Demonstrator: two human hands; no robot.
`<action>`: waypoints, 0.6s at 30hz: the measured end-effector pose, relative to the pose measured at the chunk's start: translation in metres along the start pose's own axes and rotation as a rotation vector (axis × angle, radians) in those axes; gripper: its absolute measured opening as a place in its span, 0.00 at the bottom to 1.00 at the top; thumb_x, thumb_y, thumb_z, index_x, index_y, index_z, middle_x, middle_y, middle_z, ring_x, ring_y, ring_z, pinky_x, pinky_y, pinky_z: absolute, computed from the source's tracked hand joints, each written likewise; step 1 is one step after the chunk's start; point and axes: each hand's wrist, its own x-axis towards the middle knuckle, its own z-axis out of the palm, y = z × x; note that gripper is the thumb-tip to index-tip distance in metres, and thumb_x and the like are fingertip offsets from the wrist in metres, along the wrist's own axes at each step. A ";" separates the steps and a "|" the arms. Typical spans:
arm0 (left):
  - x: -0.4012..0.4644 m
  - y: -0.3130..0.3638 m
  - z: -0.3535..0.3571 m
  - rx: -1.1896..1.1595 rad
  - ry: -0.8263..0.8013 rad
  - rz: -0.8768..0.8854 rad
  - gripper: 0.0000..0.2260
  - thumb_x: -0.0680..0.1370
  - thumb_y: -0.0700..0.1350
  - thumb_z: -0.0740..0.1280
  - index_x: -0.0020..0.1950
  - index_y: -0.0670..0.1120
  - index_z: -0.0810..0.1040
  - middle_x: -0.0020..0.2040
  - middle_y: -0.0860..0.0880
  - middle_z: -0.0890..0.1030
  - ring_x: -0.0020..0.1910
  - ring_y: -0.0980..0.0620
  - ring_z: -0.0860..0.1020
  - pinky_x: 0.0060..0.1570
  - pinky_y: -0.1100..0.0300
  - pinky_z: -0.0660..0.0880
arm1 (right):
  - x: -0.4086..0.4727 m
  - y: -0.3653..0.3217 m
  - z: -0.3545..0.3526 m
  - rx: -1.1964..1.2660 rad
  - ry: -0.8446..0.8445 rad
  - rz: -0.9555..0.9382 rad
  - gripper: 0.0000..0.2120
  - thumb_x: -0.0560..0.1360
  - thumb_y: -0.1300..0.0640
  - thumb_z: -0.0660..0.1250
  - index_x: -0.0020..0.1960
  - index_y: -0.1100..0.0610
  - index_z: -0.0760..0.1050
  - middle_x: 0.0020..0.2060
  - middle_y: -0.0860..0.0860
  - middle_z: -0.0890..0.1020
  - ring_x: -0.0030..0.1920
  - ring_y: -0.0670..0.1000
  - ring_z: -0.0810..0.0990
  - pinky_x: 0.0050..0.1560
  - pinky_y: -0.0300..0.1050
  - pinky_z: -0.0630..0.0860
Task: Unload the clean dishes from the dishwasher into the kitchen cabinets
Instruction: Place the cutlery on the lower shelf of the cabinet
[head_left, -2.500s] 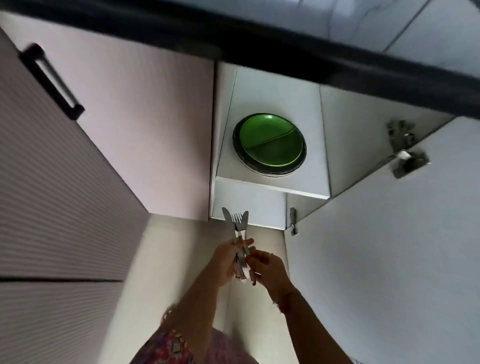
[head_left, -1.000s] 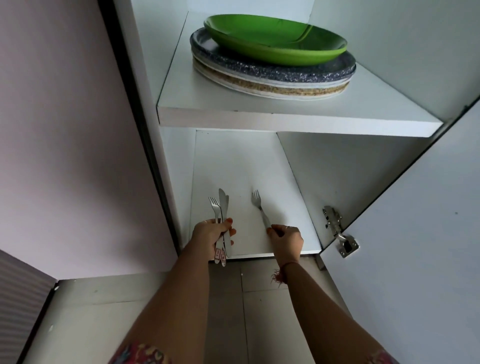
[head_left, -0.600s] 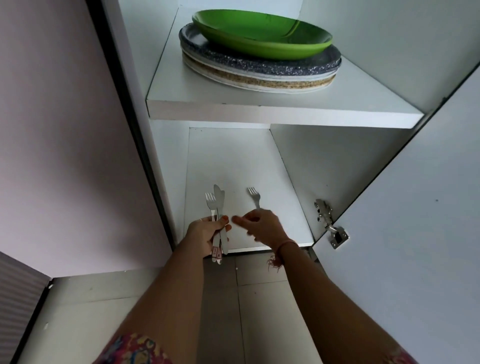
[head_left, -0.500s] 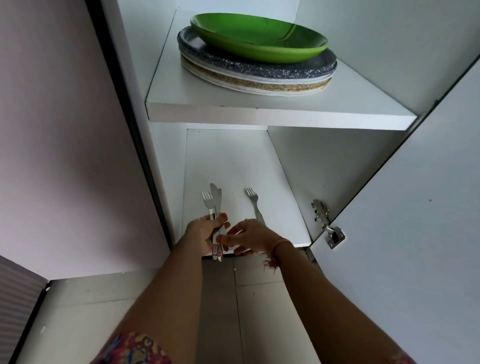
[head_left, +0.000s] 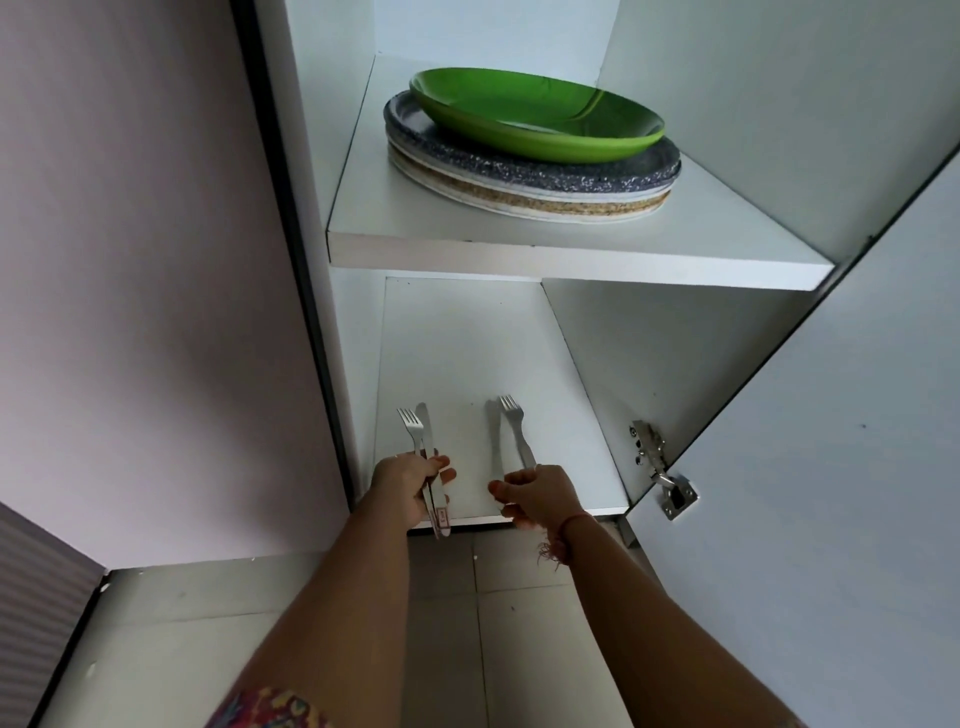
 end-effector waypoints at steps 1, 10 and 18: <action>0.000 -0.001 -0.001 0.000 0.007 -0.003 0.06 0.79 0.31 0.60 0.46 0.38 0.74 0.41 0.44 0.78 0.38 0.50 0.77 0.38 0.52 0.72 | 0.001 0.003 -0.001 -0.008 0.018 0.005 0.18 0.72 0.58 0.74 0.57 0.66 0.76 0.42 0.58 0.83 0.32 0.48 0.80 0.30 0.35 0.77; -0.006 -0.003 -0.004 0.019 -0.009 -0.013 0.14 0.79 0.32 0.61 0.64 0.33 0.72 0.41 0.43 0.76 0.40 0.49 0.77 0.38 0.51 0.74 | 0.009 0.007 -0.001 -0.231 0.198 -0.081 0.16 0.70 0.60 0.74 0.56 0.64 0.78 0.46 0.60 0.84 0.46 0.57 0.83 0.54 0.53 0.79; -0.004 0.001 0.000 0.024 -0.009 -0.025 0.10 0.78 0.36 0.64 0.59 0.37 0.75 0.41 0.43 0.78 0.40 0.48 0.78 0.51 0.47 0.74 | -0.013 -0.025 0.009 -0.126 -0.277 -0.047 0.18 0.71 0.45 0.71 0.52 0.59 0.78 0.42 0.51 0.83 0.38 0.45 0.83 0.33 0.35 0.78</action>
